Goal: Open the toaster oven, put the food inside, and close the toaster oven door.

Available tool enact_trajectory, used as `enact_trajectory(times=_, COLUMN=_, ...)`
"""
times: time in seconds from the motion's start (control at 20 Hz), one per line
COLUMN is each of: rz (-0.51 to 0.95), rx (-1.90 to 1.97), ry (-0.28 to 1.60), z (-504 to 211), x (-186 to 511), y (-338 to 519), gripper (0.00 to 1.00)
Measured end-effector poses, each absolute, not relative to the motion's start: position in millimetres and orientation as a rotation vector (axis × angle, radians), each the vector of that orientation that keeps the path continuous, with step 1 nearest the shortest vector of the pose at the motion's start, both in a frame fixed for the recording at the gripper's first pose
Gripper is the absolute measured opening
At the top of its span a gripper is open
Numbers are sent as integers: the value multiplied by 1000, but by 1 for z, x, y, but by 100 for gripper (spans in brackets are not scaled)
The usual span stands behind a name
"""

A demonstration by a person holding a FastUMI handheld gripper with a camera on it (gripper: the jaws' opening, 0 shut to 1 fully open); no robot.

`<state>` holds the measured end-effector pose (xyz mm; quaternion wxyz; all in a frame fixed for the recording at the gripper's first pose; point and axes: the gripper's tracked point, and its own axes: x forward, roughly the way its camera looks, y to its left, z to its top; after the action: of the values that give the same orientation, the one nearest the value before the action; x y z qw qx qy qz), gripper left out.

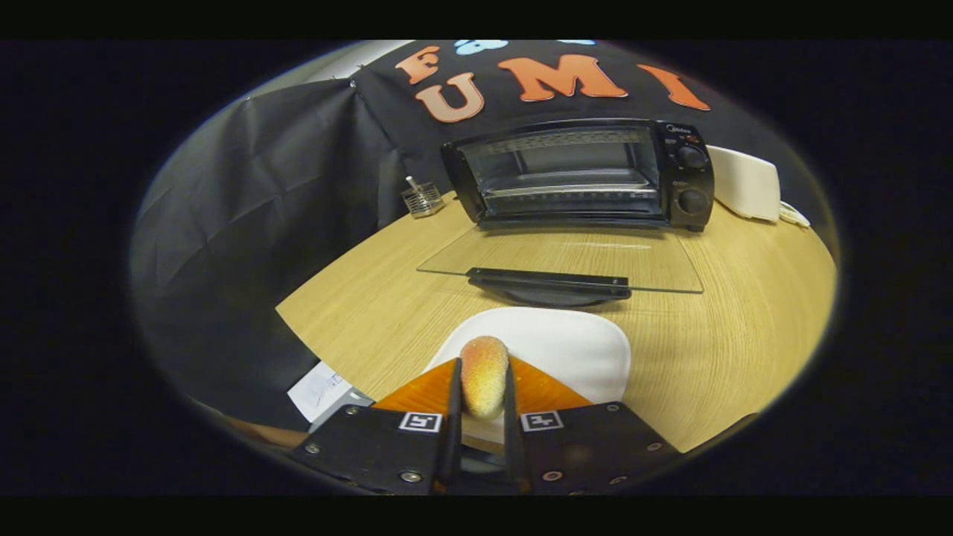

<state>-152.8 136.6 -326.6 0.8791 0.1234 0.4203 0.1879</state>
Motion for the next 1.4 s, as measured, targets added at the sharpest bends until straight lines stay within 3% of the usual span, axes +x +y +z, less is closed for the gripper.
enact_trajectory(times=0.45, rz=343, rx=501, ry=768, z=-286, x=-110, y=135, gripper=21)
enact_trajectory(times=1.0, rz=228, rx=811, ry=609, z=-250, x=1, y=129, gripper=21)
enact_trajectory(times=1.4, rz=114, rx=932, ry=568, z=-260, x=83, y=120, gripper=21)
